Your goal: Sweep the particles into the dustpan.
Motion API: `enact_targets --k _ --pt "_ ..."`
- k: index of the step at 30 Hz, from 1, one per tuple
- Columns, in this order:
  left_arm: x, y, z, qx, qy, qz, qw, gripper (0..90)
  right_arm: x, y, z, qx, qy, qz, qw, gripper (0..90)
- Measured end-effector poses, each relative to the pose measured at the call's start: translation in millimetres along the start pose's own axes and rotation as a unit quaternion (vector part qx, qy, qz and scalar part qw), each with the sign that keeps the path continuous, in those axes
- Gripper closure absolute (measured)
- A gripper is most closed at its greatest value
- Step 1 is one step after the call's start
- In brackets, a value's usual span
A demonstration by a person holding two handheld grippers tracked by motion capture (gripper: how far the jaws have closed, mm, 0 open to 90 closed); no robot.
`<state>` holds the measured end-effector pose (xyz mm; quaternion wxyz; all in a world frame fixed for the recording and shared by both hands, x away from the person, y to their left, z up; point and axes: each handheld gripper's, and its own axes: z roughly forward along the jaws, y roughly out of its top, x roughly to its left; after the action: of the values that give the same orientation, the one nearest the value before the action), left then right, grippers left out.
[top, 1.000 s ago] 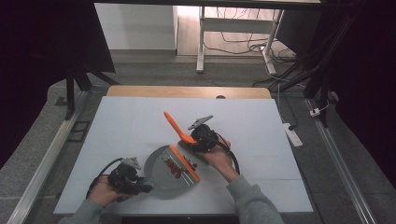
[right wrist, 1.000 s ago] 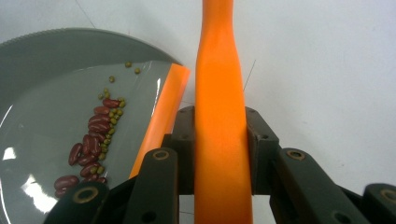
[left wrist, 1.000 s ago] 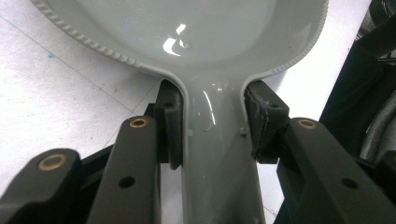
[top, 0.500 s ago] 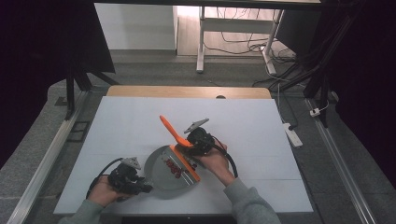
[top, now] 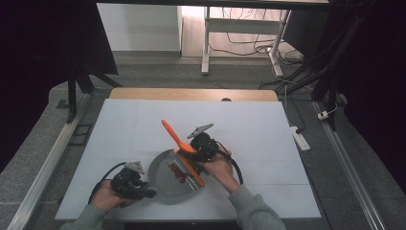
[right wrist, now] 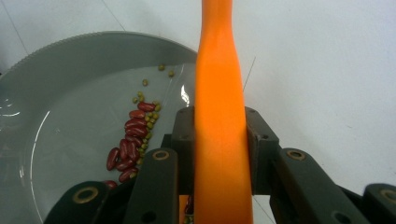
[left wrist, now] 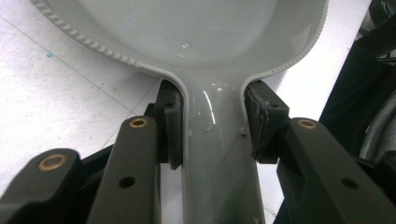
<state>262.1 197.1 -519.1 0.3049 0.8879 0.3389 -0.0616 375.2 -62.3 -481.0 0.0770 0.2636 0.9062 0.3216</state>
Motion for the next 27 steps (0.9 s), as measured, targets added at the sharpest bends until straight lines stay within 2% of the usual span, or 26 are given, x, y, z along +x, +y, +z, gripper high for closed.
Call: enact_targets --k 6,16,27 --pt "-0.1 0.0 0.0 0.000 0.000 0.000 1.0000 61.6 1.7 0.2 0.0 -0.009 0.016 0.010 0.9998 70.4" --pt "0.0 0.0 0.2 0.001 0.000 0.000 1.0000 61.5 9.6 4.0 1.1 -0.016 0.029 0.005 0.9994 70.5" --pt "0.1 -0.1 0.4 0.001 0.000 -0.001 1.0000 61.6 25.5 12.7 6.7 -0.017 0.048 -0.014 0.9986 70.5"
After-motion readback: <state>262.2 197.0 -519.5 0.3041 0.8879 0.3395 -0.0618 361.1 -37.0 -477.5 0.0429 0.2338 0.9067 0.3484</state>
